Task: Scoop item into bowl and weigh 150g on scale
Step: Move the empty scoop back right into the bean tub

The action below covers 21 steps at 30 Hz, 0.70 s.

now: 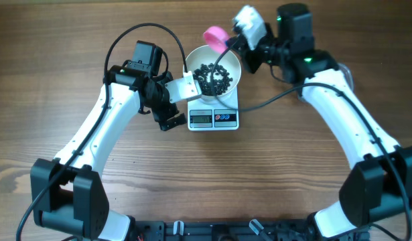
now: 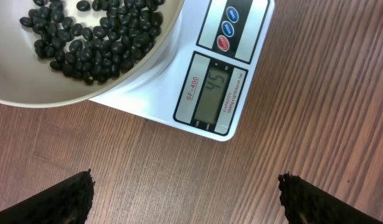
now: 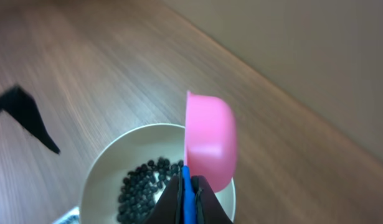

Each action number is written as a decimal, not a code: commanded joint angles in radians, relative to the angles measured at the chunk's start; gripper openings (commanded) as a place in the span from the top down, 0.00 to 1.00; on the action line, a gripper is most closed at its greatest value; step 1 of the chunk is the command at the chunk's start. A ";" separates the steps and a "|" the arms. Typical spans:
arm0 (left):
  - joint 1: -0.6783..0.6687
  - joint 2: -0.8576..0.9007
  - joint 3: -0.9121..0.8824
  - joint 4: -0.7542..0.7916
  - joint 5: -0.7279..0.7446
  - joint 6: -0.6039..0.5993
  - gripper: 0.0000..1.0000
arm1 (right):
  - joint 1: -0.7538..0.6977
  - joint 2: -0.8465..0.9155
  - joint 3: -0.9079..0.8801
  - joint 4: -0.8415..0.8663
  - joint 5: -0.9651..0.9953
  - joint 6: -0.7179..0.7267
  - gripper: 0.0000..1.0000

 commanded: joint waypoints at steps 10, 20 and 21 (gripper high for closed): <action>0.002 0.004 0.004 -0.001 0.023 0.019 0.00 | -0.380 -0.085 0.094 -0.471 0.103 0.275 0.96; 0.002 0.004 0.004 -0.001 0.023 0.019 0.00 | -0.430 -0.071 0.073 -0.542 0.639 0.199 0.96; 0.002 0.004 0.004 -0.001 0.023 0.019 0.00 | -0.430 -0.059 0.073 -0.545 0.646 0.193 0.96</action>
